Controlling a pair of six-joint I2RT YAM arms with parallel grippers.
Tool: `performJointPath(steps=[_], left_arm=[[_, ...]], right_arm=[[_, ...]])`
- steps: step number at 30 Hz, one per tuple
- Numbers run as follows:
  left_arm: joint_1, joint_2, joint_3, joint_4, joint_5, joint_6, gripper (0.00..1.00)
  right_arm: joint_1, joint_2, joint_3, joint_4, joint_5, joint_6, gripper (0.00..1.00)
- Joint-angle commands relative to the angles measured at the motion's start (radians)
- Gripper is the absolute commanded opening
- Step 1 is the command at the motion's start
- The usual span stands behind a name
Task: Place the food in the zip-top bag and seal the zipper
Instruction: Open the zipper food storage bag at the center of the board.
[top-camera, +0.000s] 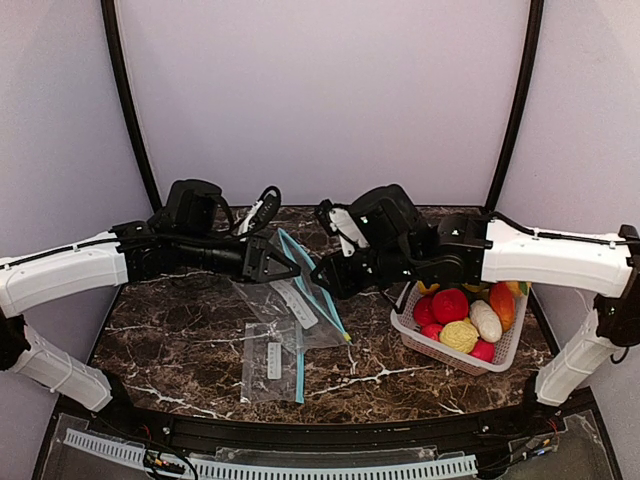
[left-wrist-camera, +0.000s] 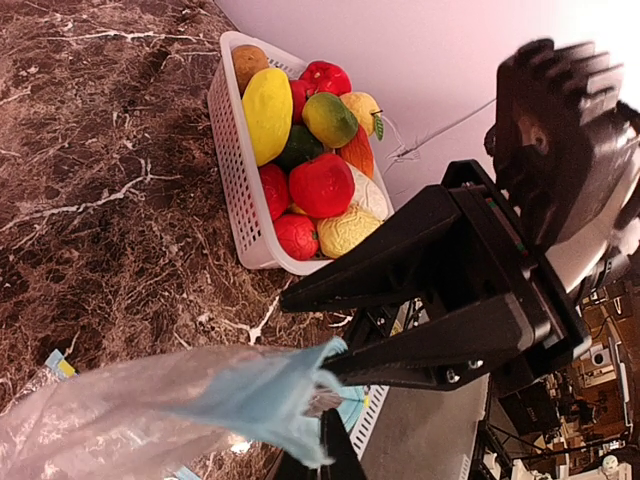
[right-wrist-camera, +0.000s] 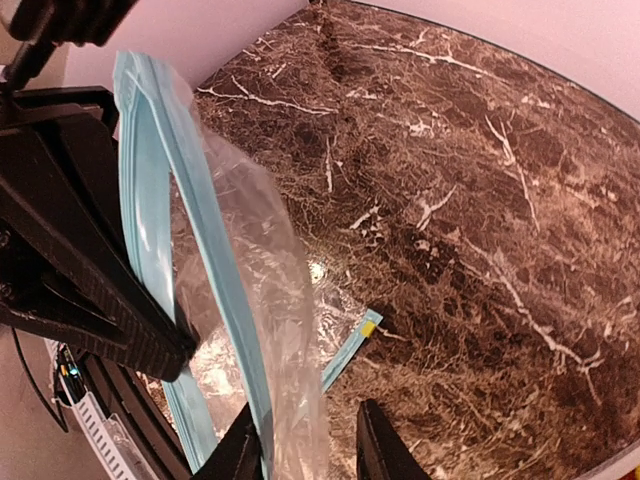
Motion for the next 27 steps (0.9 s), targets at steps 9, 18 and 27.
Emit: performJointPath(steps=[9, 18, 27], left_arm=[[-0.008, -0.013, -0.005, 0.091, 0.077, -0.031, 0.01], [-0.008, -0.034, 0.042, 0.043, 0.206, 0.038, 0.01], [-0.008, -0.073, 0.107, -0.232, 0.091, 0.207, 0.01]], right_arm=[[0.017, -0.010, -0.026, 0.012, 0.058, 0.067, 0.41], [0.016, 0.028, 0.000, -0.027, 0.071, 0.078, 0.43], [-0.030, -0.035, -0.032, -0.116, 0.196, 0.186, 0.34]])
